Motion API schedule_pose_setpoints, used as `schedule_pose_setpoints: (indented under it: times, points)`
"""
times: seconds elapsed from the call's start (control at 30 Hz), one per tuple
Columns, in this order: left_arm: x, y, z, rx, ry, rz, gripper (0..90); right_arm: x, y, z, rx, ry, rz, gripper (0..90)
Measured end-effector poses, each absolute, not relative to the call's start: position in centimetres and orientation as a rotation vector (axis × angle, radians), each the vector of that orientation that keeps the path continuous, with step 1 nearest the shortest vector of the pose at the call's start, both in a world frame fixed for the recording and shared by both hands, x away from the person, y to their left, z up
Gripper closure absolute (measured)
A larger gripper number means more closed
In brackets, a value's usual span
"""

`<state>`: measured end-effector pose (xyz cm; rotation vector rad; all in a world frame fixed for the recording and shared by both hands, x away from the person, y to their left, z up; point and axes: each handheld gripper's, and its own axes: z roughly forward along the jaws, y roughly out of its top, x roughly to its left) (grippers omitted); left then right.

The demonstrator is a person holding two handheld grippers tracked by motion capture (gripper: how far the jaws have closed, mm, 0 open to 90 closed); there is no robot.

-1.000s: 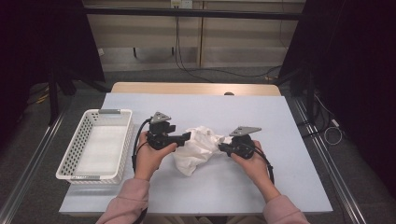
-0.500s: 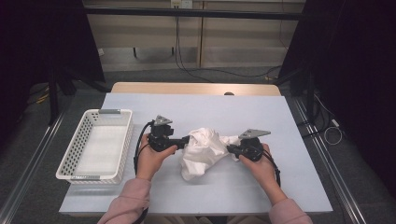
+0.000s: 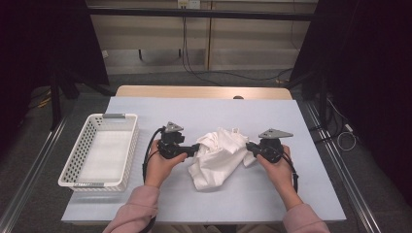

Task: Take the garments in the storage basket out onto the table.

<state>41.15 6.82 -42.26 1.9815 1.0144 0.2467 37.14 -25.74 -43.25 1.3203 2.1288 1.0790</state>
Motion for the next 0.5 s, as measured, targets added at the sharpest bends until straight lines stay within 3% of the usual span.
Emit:
schedule_pose_setpoints:
  times: [0.1,0.4,0.5]
  points:
    - [41.4,6.5,-42.5,1.978,0.993,0.233,35.6,37.1,-25.7,-43.3,1.328,2.127,1.073,88.5]
    - [41.7,5.1,-42.2,1.971,0.982,0.171,69.5,36.5,-25.8,-43.0,1.296,2.157,1.086,87.9]
    - [41.8,4.8,-42.2,1.971,0.986,0.169,70.7,36.2,-26.1,-42.7,1.328,2.122,1.094,73.8]
